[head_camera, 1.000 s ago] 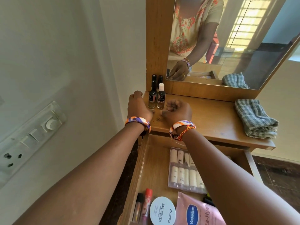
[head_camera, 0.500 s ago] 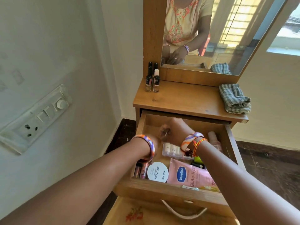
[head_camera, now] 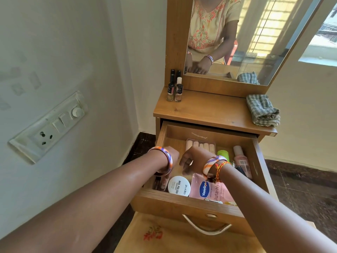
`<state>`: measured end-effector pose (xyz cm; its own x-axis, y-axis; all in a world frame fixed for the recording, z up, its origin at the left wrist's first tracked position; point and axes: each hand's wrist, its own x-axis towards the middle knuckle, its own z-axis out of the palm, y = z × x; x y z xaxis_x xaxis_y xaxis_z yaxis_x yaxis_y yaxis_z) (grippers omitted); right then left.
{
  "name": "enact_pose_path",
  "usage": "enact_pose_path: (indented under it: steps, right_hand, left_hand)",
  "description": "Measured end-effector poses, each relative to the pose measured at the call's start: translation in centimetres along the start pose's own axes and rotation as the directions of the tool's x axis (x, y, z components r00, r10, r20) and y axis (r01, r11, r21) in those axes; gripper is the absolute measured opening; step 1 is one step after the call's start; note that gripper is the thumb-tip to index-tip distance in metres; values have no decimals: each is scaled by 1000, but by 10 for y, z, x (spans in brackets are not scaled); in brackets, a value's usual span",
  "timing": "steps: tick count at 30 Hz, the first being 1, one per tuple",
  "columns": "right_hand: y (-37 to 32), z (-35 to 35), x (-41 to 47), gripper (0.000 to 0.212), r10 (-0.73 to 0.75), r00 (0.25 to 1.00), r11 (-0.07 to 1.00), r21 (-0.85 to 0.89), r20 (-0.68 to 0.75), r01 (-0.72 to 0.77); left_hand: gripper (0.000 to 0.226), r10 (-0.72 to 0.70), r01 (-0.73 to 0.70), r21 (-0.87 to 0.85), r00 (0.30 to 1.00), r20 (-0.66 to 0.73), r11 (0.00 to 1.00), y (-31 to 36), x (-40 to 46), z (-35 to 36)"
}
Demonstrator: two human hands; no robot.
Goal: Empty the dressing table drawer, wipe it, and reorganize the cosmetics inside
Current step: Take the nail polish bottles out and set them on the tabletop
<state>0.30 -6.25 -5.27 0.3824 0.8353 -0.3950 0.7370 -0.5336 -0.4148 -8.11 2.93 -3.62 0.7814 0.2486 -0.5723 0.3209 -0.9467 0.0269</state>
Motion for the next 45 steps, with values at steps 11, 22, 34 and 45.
enact_pose_path:
  steps: [11, 22, 34, 45]
  right_hand:
    - [-17, 28, 17, 41, -97, 995, 991, 90, -6, 97]
    - [-26, 52, 28, 40, -81, 996, 986, 149, 44, 74]
    - [-16, 20, 11, 31, -158, 987, 986, 52, 30, 156]
    - [16, -64, 15, 12, 93, 976, 650, 754, -196, 89]
  left_hand:
    - [18, -47, -86, -699, 985, -169, 710, -55, -29, -74]
    - [21, -152, -159, -973, 979, -134, -169, -67, -20, -45]
    - [5, -192, -193, -934, 972, -139, -300, -59, -10, -52]
    - [29, -496, -445, -874, 723, -480, 196, -66, 10, -80]
